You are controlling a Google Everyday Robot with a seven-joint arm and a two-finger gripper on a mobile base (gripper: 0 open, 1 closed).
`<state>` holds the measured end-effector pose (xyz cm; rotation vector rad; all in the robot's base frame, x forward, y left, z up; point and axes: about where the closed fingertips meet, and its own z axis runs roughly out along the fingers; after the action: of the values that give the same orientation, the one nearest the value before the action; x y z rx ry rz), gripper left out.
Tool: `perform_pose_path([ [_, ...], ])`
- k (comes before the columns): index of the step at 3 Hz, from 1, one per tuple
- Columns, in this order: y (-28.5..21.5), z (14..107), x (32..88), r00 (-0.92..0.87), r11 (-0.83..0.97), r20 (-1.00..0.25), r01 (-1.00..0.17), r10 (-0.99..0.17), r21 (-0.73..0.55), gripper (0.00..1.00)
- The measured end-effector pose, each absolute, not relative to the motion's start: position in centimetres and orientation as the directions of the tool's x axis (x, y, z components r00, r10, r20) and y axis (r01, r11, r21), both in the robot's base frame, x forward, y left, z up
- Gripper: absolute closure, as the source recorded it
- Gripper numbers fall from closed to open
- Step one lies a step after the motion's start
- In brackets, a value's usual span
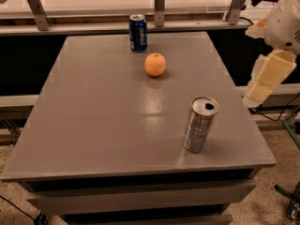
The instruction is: Move orange near redbull can
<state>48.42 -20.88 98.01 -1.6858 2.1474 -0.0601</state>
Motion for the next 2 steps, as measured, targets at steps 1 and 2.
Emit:
perform_pose_path([
  [1,-18.4,97.7,53.5,-0.134,0.257,-0.379,-0.92,-0.916,-0.295,0.0],
  [2,-15.8,96.3,58.2,-0.092,0.264,-0.492,-0.918,-0.866,-0.295,0.0],
])
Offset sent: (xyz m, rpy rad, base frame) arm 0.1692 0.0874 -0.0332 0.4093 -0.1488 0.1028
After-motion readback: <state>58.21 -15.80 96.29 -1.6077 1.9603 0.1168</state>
